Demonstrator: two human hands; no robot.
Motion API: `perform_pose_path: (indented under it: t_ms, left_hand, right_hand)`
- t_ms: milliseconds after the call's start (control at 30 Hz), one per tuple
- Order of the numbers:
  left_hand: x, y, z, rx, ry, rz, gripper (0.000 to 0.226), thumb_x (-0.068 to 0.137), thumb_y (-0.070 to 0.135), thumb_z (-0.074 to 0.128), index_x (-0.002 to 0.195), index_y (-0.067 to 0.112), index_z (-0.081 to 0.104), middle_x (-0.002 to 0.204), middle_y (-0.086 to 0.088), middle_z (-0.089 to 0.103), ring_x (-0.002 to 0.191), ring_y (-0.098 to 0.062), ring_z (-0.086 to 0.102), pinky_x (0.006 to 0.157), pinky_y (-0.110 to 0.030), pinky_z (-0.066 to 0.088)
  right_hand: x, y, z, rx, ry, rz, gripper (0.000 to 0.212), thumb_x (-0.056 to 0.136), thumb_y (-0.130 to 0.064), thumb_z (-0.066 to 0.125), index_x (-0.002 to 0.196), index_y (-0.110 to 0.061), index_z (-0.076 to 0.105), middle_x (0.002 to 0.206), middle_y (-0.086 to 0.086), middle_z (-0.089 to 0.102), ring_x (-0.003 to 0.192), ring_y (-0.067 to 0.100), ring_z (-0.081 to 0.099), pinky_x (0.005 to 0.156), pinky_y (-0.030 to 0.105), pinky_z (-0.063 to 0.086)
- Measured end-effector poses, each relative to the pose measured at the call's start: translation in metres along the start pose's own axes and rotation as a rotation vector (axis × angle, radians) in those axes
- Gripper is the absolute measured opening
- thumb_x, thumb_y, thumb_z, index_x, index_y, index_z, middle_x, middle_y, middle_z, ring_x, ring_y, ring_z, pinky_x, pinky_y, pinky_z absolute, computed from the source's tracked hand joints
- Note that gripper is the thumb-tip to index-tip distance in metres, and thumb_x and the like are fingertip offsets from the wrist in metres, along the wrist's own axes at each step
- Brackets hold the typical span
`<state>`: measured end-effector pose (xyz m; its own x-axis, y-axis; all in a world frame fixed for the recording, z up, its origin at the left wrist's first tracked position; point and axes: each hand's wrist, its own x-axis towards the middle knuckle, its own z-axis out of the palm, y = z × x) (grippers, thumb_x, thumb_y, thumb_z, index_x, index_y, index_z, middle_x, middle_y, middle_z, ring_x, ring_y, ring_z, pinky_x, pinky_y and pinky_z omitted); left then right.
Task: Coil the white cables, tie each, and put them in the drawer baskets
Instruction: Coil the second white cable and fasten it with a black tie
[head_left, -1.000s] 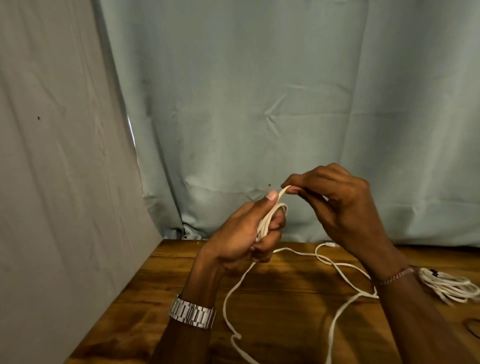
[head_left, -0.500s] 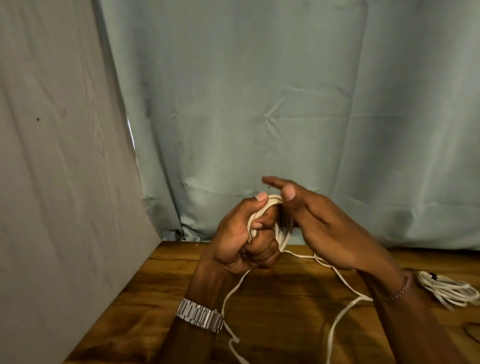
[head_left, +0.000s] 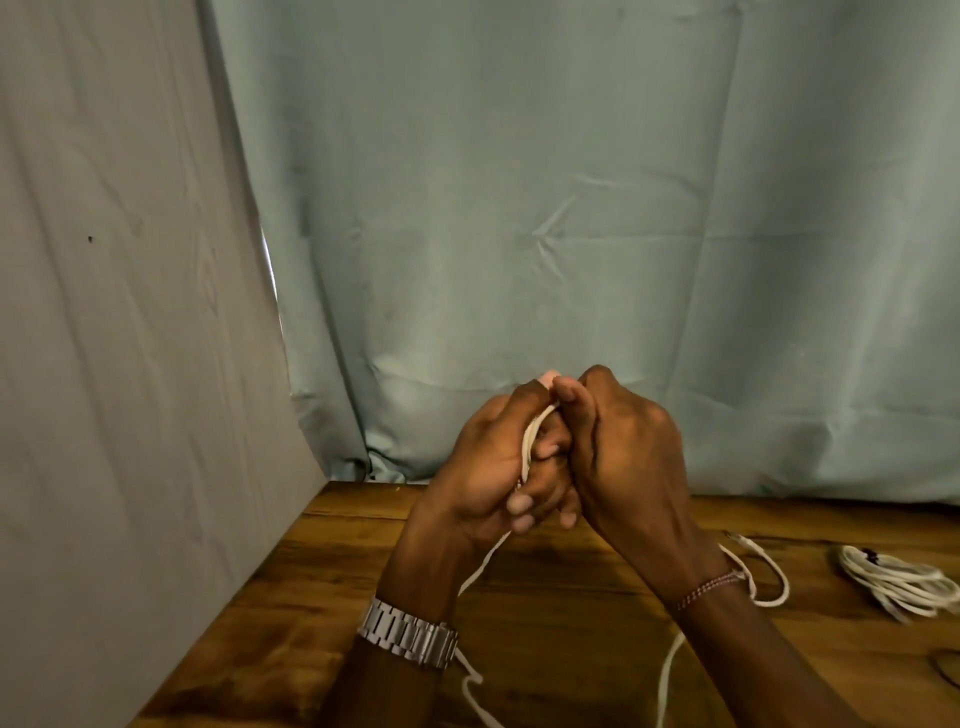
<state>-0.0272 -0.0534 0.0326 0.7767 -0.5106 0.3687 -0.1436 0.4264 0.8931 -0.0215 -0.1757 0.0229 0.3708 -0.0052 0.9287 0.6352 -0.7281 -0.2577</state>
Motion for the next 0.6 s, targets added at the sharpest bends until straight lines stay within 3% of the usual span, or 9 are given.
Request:
perform_pose_path:
  t_ms: [133, 333, 433, 600]
  left_hand:
    - [0.0, 0.003, 0.013, 0.195, 0.266, 0.006, 0.06, 0.102, 0.04, 0.042, 0.049, 0.014, 0.04, 0.03, -0.01, 0.036, 0.022, -0.019, 0.038, 0.046, -0.029, 0.038]
    - [0.009, -0.003, 0.022, 0.209, 0.497, -0.051, 0.059, 0.096, 0.036, 0.055, 0.042, 0.013, 0.044, 0.034, -0.012, 0.04, 0.027, -0.022, 0.038, 0.047, -0.029, 0.037]
    - [0.012, -0.006, 0.019, 0.248, 0.619, 0.024, 0.054, 0.093, 0.034, 0.065, 0.048, 0.01, 0.048, 0.037, -0.011, 0.042, 0.028, -0.021, 0.039, 0.045, -0.027, 0.039]
    - [0.012, -0.007, 0.018, 0.321, 0.572, 0.067, 0.051, 0.096, 0.044, 0.06, 0.058, 0.012, 0.051, 0.046, -0.008, 0.045, 0.039, -0.017, 0.041, 0.044, -0.025, 0.041]
  right_hand:
    - [-0.002, 0.003, 0.006, -0.076, -0.019, 0.058, 0.057, 0.103, -0.06, 0.017, 0.078, -0.019, 0.047, 0.057, -0.002, 0.056, 0.05, 0.025, 0.058, 0.05, 0.028, 0.032]
    - [-0.001, 0.012, 0.009, -0.079, -0.11, 0.098, 0.083, 0.097, -0.069, -0.002, 0.082, -0.014, 0.058, 0.061, 0.003, 0.063, 0.056, 0.026, 0.062, 0.051, 0.034, 0.042]
    - [-0.001, 0.012, 0.008, -0.104, -0.086, 0.034, 0.077, 0.103, -0.06, 0.002, 0.086, -0.014, 0.061, 0.061, 0.0, 0.06, 0.053, 0.022, 0.059, 0.051, 0.027, 0.033]
    - [0.001, 0.013, 0.008, -0.13, -0.044, 0.111, 0.078, 0.102, -0.062, 0.002, 0.084, -0.013, 0.059, 0.061, 0.003, 0.059, 0.052, 0.025, 0.057, 0.049, 0.029, 0.033]
